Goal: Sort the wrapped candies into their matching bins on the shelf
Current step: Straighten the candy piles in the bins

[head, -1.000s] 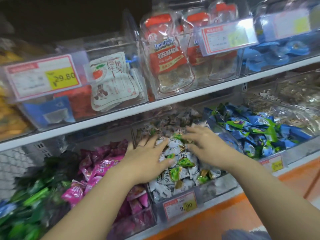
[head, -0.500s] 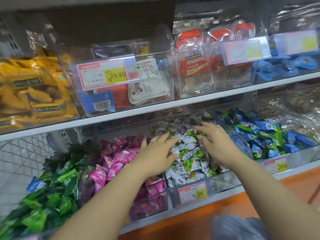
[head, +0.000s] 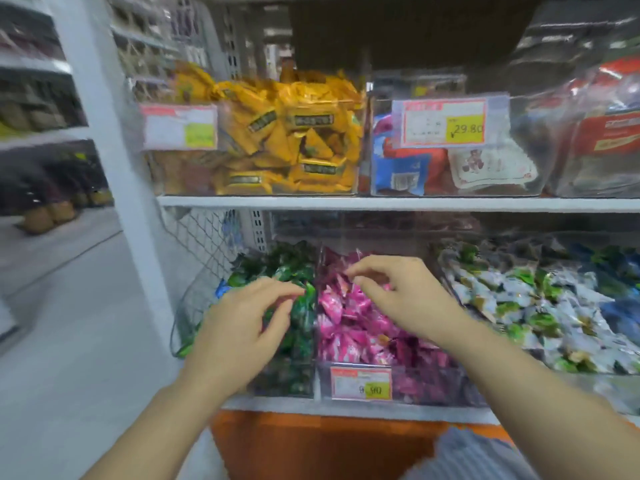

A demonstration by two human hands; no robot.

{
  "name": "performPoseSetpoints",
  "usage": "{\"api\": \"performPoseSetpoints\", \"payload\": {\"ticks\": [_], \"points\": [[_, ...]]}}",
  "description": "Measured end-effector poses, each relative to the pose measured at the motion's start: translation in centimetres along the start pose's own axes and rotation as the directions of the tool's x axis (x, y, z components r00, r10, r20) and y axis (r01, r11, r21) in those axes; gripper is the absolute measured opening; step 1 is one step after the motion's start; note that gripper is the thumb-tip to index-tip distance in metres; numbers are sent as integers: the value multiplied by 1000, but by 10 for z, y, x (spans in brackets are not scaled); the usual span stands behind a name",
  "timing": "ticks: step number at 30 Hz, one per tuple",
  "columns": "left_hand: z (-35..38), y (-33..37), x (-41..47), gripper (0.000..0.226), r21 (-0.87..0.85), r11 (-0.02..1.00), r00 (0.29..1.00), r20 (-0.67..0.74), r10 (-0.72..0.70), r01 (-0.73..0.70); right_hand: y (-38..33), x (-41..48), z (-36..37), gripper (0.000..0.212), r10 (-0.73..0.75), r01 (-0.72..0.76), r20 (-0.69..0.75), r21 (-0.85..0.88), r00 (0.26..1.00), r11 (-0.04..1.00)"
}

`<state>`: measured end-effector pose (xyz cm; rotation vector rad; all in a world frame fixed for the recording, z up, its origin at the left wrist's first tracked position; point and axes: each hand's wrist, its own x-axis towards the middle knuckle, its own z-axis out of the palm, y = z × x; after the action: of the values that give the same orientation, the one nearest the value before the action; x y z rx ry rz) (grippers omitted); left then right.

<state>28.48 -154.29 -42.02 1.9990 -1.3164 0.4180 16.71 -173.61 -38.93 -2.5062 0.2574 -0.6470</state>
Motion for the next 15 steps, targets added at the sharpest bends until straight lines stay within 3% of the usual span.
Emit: {"api": "performPoseSetpoints", "payload": {"ticks": [8,15], "points": [[-39,-71,-43,28,-73,977,919,-333,-212,199,-45,77,69,19,-128,137,171,-40,977,990],[-50,-110,-48,10,-231,889,760,-461,-458,395,-34,159,126,44,8,90,391,-231,920,969]]}}
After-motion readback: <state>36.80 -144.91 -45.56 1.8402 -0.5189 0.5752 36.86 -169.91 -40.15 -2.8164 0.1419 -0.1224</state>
